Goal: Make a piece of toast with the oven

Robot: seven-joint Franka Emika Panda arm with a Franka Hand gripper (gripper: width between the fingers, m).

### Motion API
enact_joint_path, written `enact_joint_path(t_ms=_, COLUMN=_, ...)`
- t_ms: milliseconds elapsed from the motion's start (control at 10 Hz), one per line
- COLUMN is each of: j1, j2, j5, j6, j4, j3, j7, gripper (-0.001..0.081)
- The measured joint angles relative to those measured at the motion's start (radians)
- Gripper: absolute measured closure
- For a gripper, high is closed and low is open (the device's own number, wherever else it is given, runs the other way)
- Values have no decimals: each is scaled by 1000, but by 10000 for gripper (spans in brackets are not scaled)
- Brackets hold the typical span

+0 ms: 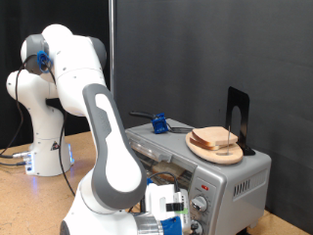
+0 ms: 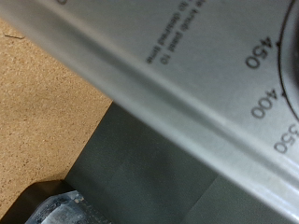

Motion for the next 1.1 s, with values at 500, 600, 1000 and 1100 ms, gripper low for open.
enact_joint_path(t_ms=500, j1=-9, j2=13, j5=0, j6=73, j4=0, j3=-15, j7=-10, gripper=315)
enact_joint_path(t_ms=600, j1=-13, j2=18, j5=0, j6=65, j4=1, j3=-14, j7=-11, gripper=177)
enact_joint_path(t_ms=1000, j1=-53, j2=72, j5=0, j6=-69, j4=51, j3=4, j7=-11, gripper=10)
enact_joint_path(t_ms=1100, j1=-56, j2=84, j5=0, j6=-85, j4=63, j3=5, j7=-10, gripper=-1)
